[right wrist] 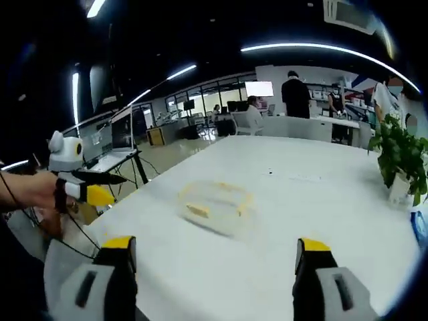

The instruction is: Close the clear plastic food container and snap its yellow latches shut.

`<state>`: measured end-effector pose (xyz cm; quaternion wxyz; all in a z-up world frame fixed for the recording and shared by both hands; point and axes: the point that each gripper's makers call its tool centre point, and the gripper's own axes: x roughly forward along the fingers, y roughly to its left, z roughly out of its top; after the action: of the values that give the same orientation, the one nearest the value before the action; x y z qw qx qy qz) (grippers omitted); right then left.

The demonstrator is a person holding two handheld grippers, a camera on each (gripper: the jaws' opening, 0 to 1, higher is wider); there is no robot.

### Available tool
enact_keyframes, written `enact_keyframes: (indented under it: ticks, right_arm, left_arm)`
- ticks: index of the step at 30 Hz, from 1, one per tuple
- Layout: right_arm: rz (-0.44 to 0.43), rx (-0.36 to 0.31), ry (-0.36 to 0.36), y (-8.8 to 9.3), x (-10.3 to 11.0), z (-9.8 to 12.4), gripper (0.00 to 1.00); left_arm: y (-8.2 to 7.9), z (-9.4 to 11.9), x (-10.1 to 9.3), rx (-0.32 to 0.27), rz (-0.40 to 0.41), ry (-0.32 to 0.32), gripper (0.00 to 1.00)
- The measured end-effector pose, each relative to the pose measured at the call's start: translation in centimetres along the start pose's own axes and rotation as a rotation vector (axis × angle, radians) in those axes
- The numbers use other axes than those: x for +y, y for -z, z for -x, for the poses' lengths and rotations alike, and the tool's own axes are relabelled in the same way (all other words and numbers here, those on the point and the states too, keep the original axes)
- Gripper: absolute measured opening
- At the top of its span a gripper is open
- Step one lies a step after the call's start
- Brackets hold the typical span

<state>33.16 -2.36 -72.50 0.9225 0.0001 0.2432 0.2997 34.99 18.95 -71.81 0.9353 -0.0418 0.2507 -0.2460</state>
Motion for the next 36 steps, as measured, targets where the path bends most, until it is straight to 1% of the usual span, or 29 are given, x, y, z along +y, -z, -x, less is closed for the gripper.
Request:
enact_keyframes:
  ticks: [1,4,7,9,10,12,15,17,20,23,24,27,30,32,35,36]
  right_arm:
    - [0.01,-0.001,0.0,0.2,0.0,0.8,1.0]
    - [0.026,-0.007,0.0,0.8,0.0,2.6,1.0]
    - [0.006,-0.022,-0.01,1.2,-0.1,4.2,1.0]
    - [-0.003,-0.025,-0.014,1.7,-0.4,5.3,1.0]
    - [-0.006,-0.024,-0.016,1.9,-0.5,5.7,1.0]
    - [-0.031,-0.038,-0.021,2.1,-0.6,6.9,1.0]
    - [-0.041,-0.031,-0.008,3.1,-1.2,8.1,1.0]
    - [-0.036,-0.019,-0.004,4.0,-1.1,8.8,1.0]
    - [-0.034,0.019,-0.001,5.5,-0.9,9.6,1.0]
    - [-0.035,0.032,-0.011,6.1,-0.5,10.3,1.0]
    - [-0.044,0.041,-0.028,6.3,0.0,10.6,1.0]
    - [-0.05,0.05,-0.031,6.5,0.7,11.0,1.0]
    - [-0.045,0.056,-0.032,6.8,1.2,11.1,1.0]
    - [-0.05,0.071,-0.026,7.2,1.4,11.2,1.0]
    - [-0.05,0.067,-0.025,7.5,1.6,11.5,1.0]
    - [-0.051,0.082,-0.021,7.9,1.6,11.4,1.0]
  left_arm:
    - [0.2,0.6,-0.6,-0.003,-0.004,0.002,0.99]
    - [1.3,1.9,-1.7,0.004,-0.003,-0.003,0.99]
    - [1.9,3.0,-1.8,-0.008,0.028,-0.021,0.99]
    - [2.3,3.7,-1.9,-0.004,0.016,-0.024,0.99]
    - [2.6,4.3,-1.7,0.007,0.001,-0.031,0.99]
    - [2.7,5.0,-1.5,0.008,-0.007,-0.034,0.99]
    - [2.9,6.8,-0.3,0.01,-0.007,-0.051,0.99]
    - [3.1,7.3,0.0,0.011,-0.008,-0.052,0.99]
    - [4.2,8.6,0.9,0.037,-0.027,-0.052,0.99]
    - [5.1,9.5,1.4,0.056,-0.005,-0.047,0.99]
    - [5.3,9.9,1.5,0.061,0.003,-0.049,0.99]
    - [5.6,10.5,1.5,0.059,0.005,-0.045,0.99]
    - [6.2,10.8,1.5,0.075,-0.007,-0.037,0.99]
    - [6.5,10.9,1.2,0.084,-0.001,-0.025,0.99]
    - [6.8,11.0,0.8,0.087,-0.009,-0.016,0.99]
    - [6.9,11.0,0.7,0.087,-0.009,-0.017,0.99]
